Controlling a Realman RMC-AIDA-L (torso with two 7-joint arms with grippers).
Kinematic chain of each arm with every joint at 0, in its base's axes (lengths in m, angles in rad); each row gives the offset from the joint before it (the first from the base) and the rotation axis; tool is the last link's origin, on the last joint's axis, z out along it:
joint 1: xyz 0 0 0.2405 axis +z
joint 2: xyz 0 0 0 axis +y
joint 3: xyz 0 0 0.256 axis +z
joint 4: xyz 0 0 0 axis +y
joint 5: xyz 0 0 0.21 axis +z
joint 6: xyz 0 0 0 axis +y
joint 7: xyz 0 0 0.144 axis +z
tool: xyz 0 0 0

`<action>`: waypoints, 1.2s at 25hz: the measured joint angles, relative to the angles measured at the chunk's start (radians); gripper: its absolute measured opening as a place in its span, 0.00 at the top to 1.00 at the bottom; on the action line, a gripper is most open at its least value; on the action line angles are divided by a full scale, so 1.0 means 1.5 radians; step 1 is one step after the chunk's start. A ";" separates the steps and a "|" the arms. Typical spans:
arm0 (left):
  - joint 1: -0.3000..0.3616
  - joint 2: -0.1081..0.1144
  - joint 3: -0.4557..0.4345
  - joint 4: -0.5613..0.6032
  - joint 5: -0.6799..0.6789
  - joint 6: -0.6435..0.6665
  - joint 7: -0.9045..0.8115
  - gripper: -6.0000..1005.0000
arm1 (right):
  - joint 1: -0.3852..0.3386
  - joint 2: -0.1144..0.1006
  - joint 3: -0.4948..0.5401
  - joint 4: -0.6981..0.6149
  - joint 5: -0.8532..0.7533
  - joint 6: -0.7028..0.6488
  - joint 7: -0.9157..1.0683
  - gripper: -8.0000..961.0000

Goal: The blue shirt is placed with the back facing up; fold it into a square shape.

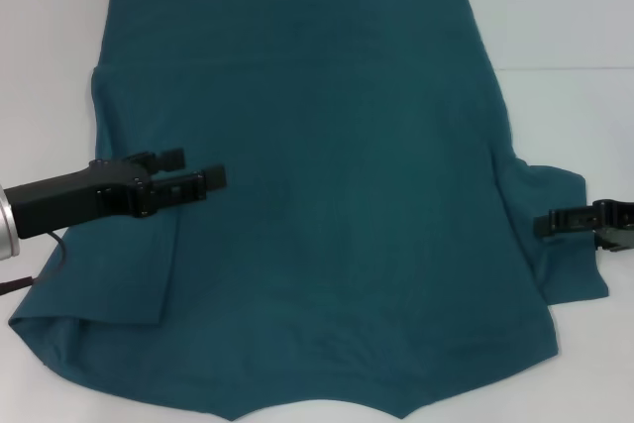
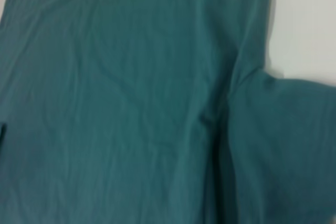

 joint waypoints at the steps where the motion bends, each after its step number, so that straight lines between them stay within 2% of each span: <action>1: 0.000 0.000 0.000 0.000 -0.001 0.000 0.000 0.10 | 0.000 0.000 0.002 0.000 0.003 0.000 -0.001 0.09; 14: 0.001 0.000 0.000 0.000 -0.015 0.006 0.000 0.10 | -0.008 -0.004 0.003 -0.001 0.023 0.006 -0.006 0.18; 17: 0.003 0.000 0.000 0.000 -0.015 0.006 0.000 0.10 | -0.008 -0.005 0.005 0.000 0.023 0.007 -0.005 0.40; 22: 0.008 0.000 0.000 0.000 -0.027 0.006 0.000 0.10 | -0.008 -0.006 0.006 0.000 0.021 0.012 -0.002 0.66; 30: 0.016 0.002 -0.001 0.000 -0.038 0.006 0.000 0.10 | -0.009 -0.007 0.007 0.000 0.021 0.018 0.001 0.83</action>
